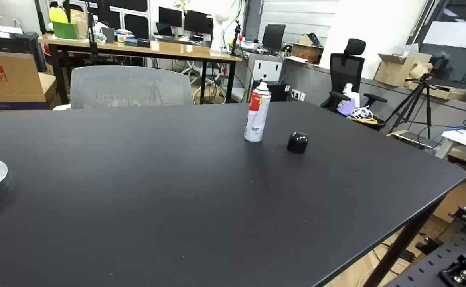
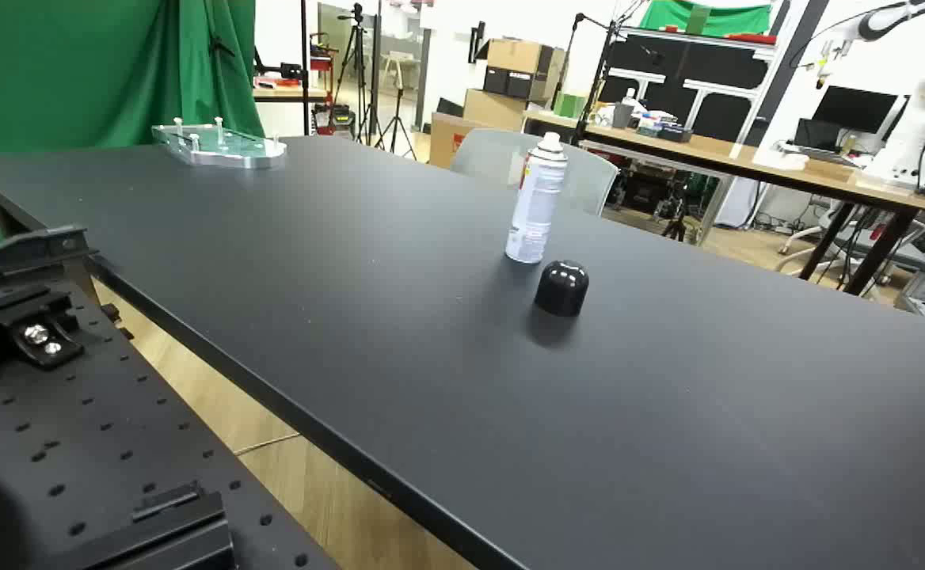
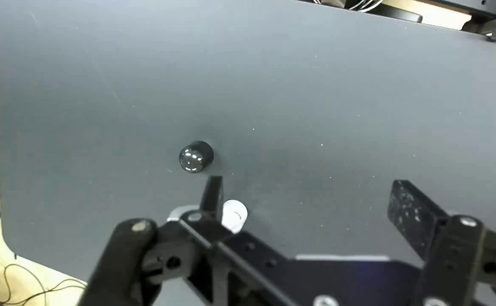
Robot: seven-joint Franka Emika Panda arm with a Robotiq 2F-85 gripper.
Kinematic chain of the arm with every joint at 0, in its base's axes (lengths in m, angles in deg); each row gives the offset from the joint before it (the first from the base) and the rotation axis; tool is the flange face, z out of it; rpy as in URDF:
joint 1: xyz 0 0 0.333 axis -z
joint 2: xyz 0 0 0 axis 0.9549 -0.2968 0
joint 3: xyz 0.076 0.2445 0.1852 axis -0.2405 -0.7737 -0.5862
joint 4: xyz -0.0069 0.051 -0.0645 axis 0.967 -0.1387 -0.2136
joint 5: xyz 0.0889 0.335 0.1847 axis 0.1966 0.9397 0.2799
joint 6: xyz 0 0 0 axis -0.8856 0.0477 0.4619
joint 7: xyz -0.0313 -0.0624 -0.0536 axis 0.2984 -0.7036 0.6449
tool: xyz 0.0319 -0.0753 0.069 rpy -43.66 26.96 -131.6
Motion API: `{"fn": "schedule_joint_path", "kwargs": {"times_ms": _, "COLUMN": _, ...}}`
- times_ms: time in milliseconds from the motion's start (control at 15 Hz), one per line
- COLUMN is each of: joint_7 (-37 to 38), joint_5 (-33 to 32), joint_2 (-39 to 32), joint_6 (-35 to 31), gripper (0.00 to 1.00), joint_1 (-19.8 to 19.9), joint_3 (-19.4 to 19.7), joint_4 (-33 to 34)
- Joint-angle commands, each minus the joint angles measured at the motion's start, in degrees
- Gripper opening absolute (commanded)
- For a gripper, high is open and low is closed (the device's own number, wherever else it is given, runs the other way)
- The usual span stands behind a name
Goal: Place the black lid on top of the white spray can
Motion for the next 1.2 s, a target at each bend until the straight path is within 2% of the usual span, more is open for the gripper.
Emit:
{"fn": "schedule_joint_path", "kwargs": {"times_ms": 0, "joint_7": 0.7, "joint_5": -0.7, "joint_2": -0.2, "joint_6": 0.1, "gripper": 1.00, "joint_1": -1.4, "joint_3": 1.1, "joint_4": 0.2}}
{"fn": "schedule_joint_path", "kwargs": {"times_ms": 733, "joint_7": 1.1, "joint_5": -0.9, "joint_2": -0.3, "joint_6": -1.4, "gripper": 1.00, "joint_1": -1.1, "joint_3": 1.4, "joint_4": 0.0}}
{"fn": "schedule_joint_path", "kwargs": {"times_ms": 933, "joint_7": -3.1, "joint_5": -0.7, "joint_2": -2.2, "joint_6": -7.4, "gripper": 1.00, "joint_1": -0.8, "joint_3": 4.9, "joint_4": -1.4}}
{"fn": "schedule_joint_path", "kwargs": {"times_ms": 1133, "joint_7": -10.6, "joint_5": 0.3, "joint_2": -5.3, "joint_6": -15.7, "gripper": 1.00, "joint_1": -0.3, "joint_3": 10.6, "joint_4": -3.3}}
